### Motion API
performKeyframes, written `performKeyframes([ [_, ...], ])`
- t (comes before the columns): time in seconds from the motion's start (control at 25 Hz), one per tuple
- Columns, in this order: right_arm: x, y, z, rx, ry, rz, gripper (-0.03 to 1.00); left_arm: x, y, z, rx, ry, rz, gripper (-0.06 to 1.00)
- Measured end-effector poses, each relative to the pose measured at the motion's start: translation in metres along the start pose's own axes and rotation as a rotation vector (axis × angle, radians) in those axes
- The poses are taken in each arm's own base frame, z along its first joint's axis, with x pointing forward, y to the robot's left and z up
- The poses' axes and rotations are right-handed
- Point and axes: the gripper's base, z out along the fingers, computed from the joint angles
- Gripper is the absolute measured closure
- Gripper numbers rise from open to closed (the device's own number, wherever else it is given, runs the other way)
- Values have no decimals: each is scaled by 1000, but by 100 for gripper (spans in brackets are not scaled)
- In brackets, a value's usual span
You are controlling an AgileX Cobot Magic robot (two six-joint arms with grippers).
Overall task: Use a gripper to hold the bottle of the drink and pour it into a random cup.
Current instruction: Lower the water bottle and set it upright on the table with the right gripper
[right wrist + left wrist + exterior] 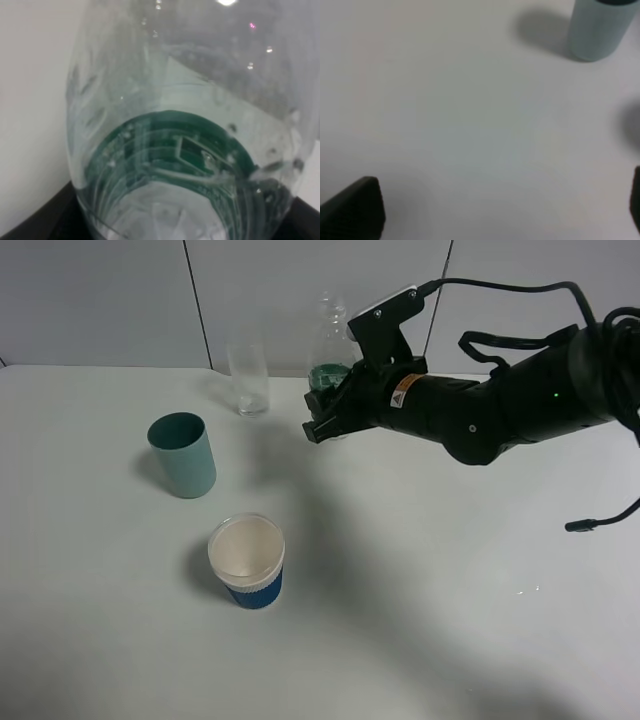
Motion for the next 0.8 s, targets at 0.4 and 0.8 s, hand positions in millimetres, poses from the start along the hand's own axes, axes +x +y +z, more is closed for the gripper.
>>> performKeyframes([
  [0.4, 38, -5, -6, 131, 28, 1, 39, 0, 0, 0, 0, 0, 0, -5],
  [0.8, 51, -11, -18, 220, -11, 36, 39, 0, 0, 0, 0, 0, 0, -5],
])
